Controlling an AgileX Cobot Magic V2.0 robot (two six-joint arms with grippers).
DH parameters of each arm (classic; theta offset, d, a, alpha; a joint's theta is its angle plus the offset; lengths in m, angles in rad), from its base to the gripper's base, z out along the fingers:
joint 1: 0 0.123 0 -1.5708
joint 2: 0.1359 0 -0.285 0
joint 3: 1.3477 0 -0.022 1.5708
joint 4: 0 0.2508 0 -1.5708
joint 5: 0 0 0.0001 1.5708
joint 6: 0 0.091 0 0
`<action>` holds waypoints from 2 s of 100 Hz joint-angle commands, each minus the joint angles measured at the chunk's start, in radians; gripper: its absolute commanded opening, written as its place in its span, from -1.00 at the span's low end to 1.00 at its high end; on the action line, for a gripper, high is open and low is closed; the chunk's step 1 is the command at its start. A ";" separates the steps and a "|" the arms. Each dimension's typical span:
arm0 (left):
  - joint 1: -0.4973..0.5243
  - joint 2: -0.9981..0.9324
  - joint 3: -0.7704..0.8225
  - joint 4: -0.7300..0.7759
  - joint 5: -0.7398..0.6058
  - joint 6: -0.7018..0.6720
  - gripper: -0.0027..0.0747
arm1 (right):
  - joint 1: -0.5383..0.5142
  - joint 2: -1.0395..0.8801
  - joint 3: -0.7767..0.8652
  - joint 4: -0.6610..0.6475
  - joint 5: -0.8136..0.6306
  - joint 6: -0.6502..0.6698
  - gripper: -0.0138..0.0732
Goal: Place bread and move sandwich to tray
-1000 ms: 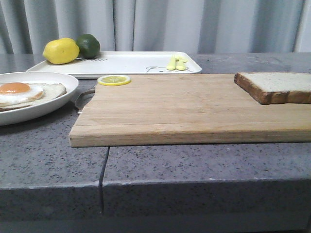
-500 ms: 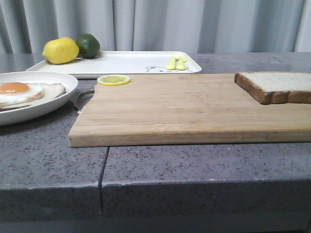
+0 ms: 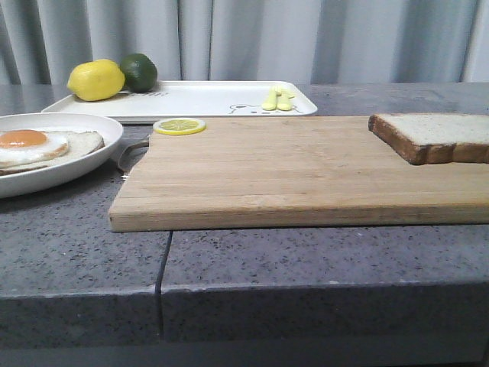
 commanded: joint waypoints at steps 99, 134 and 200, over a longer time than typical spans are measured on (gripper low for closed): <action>0.002 0.215 -0.176 -0.039 0.061 0.080 0.40 | 0.001 0.277 -0.192 0.074 0.087 0.000 0.42; 0.002 0.215 -0.176 -0.039 0.059 0.080 0.40 | 0.001 0.277 -0.192 0.074 0.068 0.000 0.42; 0.002 0.215 -0.176 -0.039 0.059 0.080 0.40 | 0.000 0.277 -0.192 0.079 0.044 -0.005 0.42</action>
